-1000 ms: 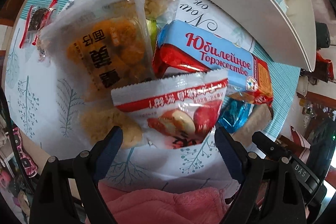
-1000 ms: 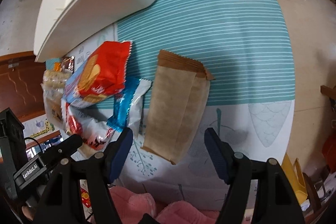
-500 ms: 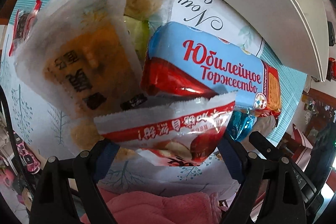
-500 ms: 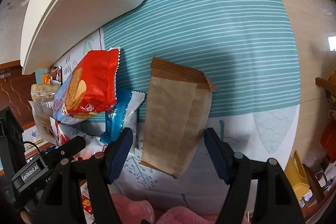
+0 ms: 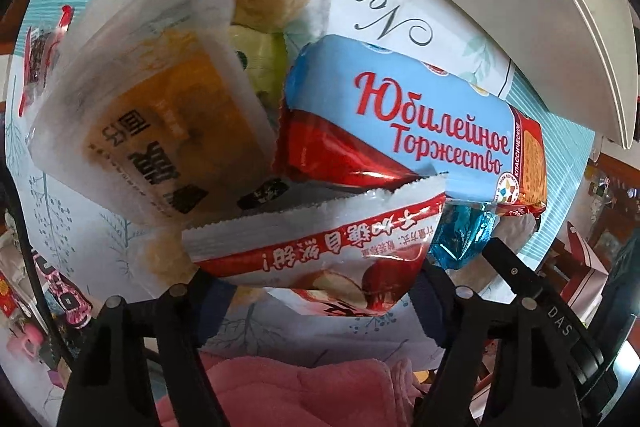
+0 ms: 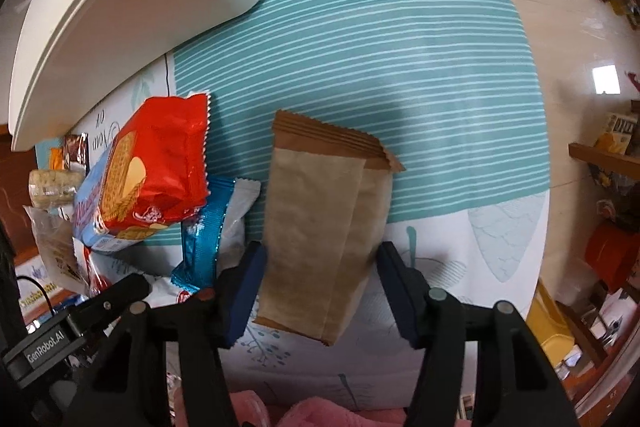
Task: Organize snacks
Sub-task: 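Lower left tool to red-white apple packet while right tool lowers to brown wafer packet, then close left tool on apple packet while right tool closes on brown wafer packet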
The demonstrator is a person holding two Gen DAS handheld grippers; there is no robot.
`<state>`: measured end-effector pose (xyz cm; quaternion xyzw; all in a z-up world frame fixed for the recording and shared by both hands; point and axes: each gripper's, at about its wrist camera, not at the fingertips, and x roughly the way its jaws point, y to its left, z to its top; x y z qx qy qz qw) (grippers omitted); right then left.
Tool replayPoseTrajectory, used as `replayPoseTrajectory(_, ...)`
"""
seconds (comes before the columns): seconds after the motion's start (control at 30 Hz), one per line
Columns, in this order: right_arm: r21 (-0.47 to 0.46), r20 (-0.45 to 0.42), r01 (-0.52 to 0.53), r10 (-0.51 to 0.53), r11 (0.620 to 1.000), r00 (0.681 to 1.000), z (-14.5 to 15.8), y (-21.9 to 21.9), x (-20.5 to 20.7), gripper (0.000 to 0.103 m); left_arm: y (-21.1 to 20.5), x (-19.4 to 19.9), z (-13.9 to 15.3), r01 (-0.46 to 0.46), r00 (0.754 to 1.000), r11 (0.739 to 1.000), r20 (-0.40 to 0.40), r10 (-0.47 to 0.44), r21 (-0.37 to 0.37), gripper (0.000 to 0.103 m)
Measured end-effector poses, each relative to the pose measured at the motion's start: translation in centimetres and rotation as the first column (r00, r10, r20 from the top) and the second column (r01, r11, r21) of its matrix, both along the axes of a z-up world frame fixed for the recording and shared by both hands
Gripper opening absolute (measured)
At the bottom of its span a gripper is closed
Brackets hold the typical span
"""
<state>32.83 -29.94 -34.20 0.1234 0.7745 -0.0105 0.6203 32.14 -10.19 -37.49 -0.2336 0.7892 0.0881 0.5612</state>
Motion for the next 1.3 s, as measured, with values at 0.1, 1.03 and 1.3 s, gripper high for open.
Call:
replayPoseTrajectory(0.1, 0.015, 0.005, 0.019, -0.020, 1.000, 1.000, 0.2, -0.6, 0.0, 0.052, -0.1, -0.6, -0.1, 0.002, 1.000, 1.000, -0.004, -0.002, -0.005, 0.070)
replayPoseTrajectory(1.03, 0.023, 0.016, 0.020, -0.021, 1.000, 1.000, -0.3, 0.6, 2.3, 0.063, 0.5, -9.2, 7.8, -0.038, 0.989, 0.998, 0.144, 0.031, 0.050, 0.063)
replayPoseTrajectory(1.3, -0.102, 0.036, -0.118, 0.122, 0.988, 0.992, 0.1, 3.3, 2.3, 0.063, 0.6, -11.5, 9.4, -0.105, 0.980, 0.991, 0.178, 0.090, 0.081, 0.063)
